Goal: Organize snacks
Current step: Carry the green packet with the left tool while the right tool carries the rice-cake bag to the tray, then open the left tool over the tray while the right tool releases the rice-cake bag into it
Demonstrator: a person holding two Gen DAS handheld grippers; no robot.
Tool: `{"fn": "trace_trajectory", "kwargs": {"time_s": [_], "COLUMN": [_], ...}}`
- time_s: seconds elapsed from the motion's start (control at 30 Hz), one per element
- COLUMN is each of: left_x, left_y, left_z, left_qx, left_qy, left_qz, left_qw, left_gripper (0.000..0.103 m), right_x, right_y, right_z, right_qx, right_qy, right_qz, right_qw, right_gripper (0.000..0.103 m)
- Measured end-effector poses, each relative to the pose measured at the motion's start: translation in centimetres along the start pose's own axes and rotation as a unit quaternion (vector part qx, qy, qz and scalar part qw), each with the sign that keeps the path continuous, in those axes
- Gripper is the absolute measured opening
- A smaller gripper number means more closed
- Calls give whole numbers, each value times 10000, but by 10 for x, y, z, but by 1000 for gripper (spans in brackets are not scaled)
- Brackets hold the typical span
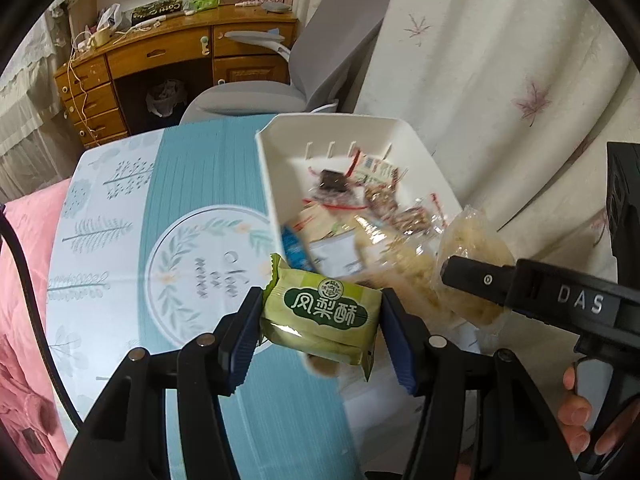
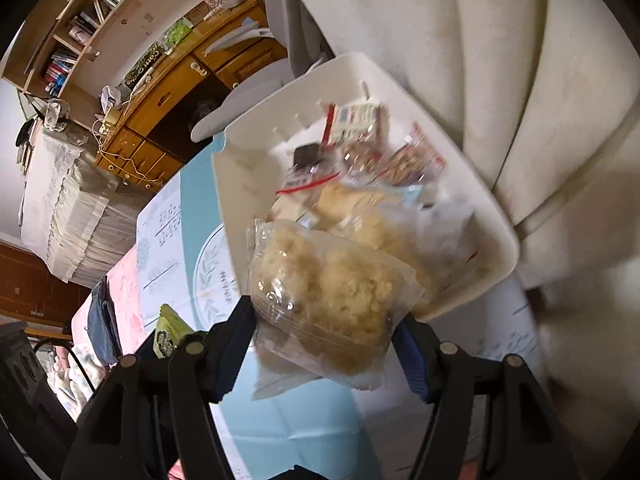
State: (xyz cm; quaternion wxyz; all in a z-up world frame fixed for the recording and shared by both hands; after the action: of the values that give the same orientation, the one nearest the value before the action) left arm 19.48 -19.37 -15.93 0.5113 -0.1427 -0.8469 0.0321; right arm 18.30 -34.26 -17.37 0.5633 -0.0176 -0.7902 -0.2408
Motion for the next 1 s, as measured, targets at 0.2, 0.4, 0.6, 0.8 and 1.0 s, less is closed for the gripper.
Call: {"fn": "trace_trajectory", "kwargs": {"time_s": [0.2, 0.4, 0.6, 0.8, 1.0], "left_x": [-5, -13, -19, -15, 3], "left_y": [-28, -41, -47, -34, -3], "left_z": [-24, -51, -63, -59, -33], "left_qx": [11, 80, 22, 252, 420], "left_qy": [-235, -385, -343, -317, -225], "left_qz": [-124, -278, -318, -326, -263], "left_qw": [9996, 9988, 9989, 9986, 9985], "left_gripper": [57, 57, 66, 85, 85], "right_x": [7, 12, 19, 18, 25], "right_y": [-24, -39, -42, -43, -34], "right_z": [-26, -49, -60, -56, -41], "right_qx": [207, 442, 622, 451, 369], "right_qy": [-157, -294, -412, -335, -449], "right_qz": [-33, -222, -507, -533, -371], "right_qw": [9997, 9983, 9959, 9970, 9976], "right_gripper": [67, 67, 68, 79, 90]}}
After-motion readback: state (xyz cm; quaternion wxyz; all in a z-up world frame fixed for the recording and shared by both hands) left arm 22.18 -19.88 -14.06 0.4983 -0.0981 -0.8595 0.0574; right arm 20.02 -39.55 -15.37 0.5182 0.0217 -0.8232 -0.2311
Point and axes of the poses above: each gripper's, at about its wrist camera, not at the fingertips, and x roughly against the way its jaws point, y to its left, z to its underside, the point moved 6 cm from there along -x, roughly the way its jaws point, and after that the axes turned 1 degree about -y, right-handed, at the moved point
